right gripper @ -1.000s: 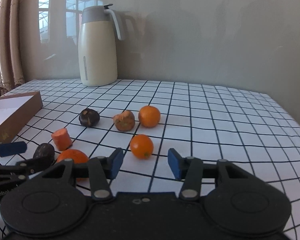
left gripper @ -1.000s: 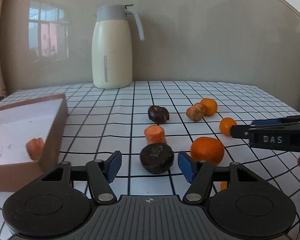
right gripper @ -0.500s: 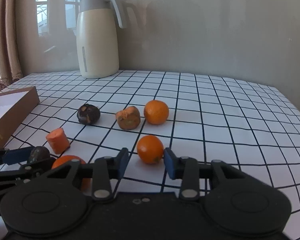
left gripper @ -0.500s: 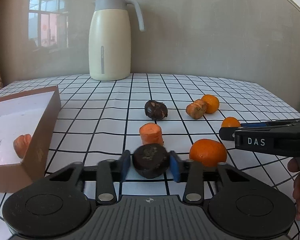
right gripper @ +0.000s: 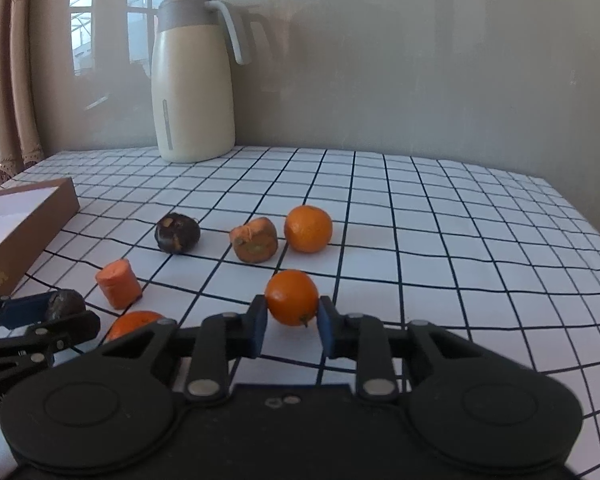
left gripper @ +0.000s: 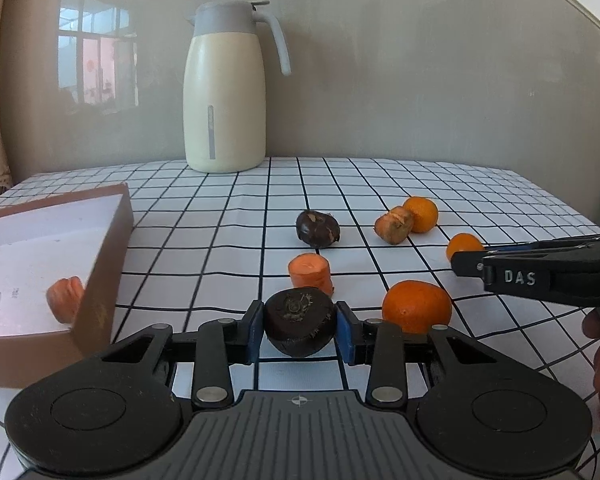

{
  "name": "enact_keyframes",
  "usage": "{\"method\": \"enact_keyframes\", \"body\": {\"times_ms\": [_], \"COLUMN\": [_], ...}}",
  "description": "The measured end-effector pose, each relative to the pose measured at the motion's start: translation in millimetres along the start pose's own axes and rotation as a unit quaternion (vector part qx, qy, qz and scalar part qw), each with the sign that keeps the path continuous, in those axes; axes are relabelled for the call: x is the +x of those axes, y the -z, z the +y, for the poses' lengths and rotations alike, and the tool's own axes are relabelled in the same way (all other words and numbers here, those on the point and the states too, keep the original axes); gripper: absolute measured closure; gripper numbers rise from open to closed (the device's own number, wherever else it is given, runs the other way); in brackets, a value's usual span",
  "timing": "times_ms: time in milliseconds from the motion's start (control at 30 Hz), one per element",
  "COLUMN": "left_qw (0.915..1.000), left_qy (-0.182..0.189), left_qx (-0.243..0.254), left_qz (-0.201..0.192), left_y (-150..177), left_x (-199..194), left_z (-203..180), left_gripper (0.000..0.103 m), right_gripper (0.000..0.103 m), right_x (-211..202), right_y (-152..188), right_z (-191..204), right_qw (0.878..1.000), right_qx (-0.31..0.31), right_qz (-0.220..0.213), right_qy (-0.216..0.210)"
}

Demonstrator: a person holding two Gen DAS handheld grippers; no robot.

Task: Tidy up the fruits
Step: 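Carry the dark fruit and the small orange over the cardboard box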

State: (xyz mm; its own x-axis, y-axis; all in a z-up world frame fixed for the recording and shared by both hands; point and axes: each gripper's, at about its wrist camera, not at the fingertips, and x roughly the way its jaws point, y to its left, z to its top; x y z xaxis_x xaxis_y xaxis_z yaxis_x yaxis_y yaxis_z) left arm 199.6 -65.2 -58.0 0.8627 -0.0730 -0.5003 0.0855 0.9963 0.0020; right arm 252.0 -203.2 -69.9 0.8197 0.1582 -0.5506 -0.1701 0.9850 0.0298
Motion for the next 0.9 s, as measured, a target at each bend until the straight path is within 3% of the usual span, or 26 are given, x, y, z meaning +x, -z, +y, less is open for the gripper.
{"method": "enact_keyframes", "body": {"times_ms": [900], "left_qw": [0.9972], "left_qy": [-0.042], "left_qx": [-0.019], "left_qz": [-0.060], "left_y": [-13], "left_x": [-83], "left_z": [51], "left_gripper": [0.066], "right_gripper": [0.085], "right_x": [-73], "right_y": [-14], "right_z": [39], "right_qw": [0.998], "right_qx": [-0.008], "right_qz": [-0.064], "right_qy": [-0.020]}}
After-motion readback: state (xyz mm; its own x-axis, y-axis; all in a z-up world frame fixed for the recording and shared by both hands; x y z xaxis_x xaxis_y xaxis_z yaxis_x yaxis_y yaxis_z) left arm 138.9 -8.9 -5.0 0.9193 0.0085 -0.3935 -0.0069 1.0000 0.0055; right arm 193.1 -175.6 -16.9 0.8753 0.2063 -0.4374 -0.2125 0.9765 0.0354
